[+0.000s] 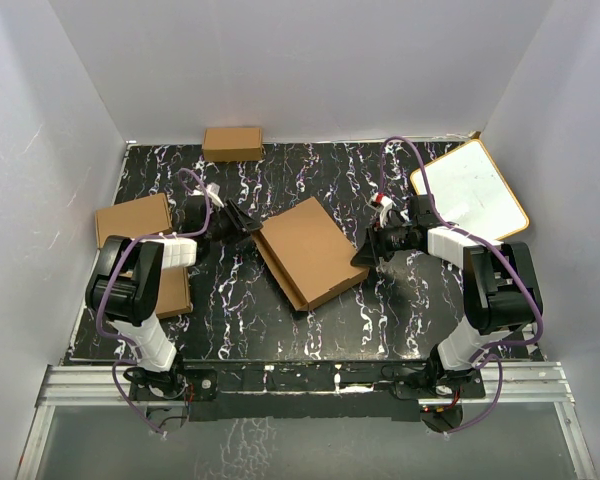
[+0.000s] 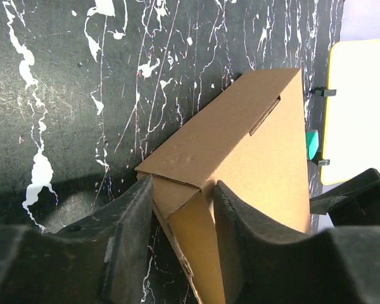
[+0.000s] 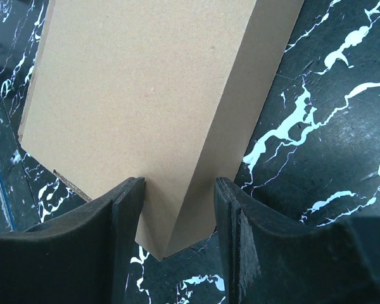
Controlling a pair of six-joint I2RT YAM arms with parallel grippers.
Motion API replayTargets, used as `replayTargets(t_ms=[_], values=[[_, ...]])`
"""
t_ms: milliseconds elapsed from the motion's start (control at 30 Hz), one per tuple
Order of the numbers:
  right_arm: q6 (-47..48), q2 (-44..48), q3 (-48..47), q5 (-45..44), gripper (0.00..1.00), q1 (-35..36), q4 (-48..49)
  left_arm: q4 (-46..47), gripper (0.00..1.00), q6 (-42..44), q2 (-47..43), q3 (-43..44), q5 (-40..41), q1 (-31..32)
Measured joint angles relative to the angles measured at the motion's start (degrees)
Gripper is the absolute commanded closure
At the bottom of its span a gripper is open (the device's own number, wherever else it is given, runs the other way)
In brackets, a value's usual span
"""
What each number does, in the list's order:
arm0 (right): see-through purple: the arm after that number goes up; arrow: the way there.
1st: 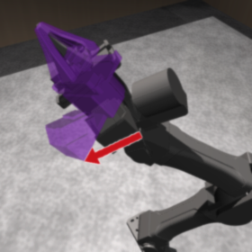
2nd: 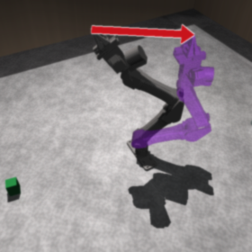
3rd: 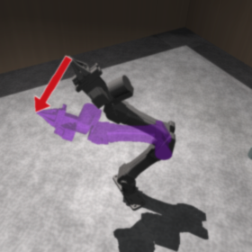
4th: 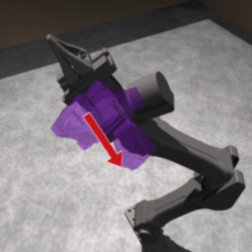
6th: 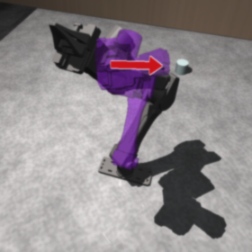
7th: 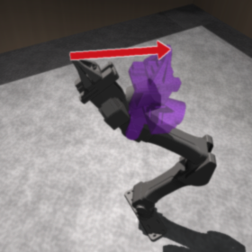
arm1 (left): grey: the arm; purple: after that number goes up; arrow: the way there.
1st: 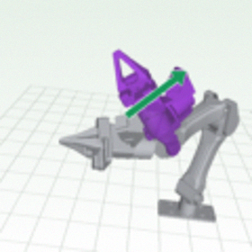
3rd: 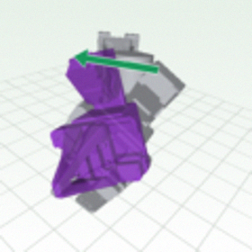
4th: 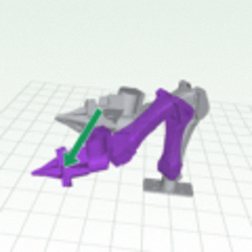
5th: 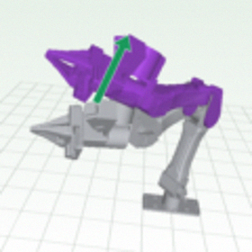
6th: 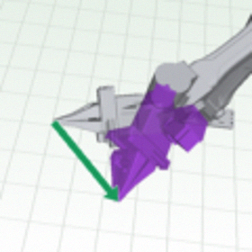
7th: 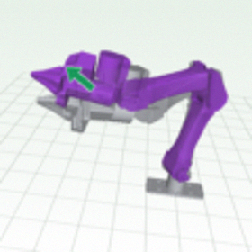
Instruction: Fold the paper box
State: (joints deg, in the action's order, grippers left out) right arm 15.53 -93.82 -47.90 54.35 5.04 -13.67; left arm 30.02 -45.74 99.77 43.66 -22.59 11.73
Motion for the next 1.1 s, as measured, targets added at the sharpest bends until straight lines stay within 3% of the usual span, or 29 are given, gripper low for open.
replayTargets(t_ms=[400,533,567,700,800,1100], values=[[0.00,-0.04,-0.02,-0.02,0.48,0.13,0.13,-0.96,0.87,-0.94,0.26,0.94,-0.83,-0.02],[0.00,-0.04,-0.02,-0.02,0.48,0.17,0.15,-2.82,0.88,-0.92,0.26,1.90,-0.83,0.00],[0.00,-0.04,-0.02,-0.02,0.48,0.17,0.15,-3.37,0.86,-0.92,0.26,2.14,-0.83,0.00],[0.00,-0.04,-0.02,-0.02,0.48,0.17,0.15,-4.70,0.65,-1.09,0.26,2.73,-0.76,0.00],[0.00,-0.04,-0.02,-0.02,0.48,0.17,0.15,-5.14,0.57,-1.46,0.00,2.75,-0.50,0.07],[0.00,-0.04,-0.02,-0.02,0.48,0.24,0.15,-11.10,0.52,-3.67,-0.44,4.42,1.14,0.24]])
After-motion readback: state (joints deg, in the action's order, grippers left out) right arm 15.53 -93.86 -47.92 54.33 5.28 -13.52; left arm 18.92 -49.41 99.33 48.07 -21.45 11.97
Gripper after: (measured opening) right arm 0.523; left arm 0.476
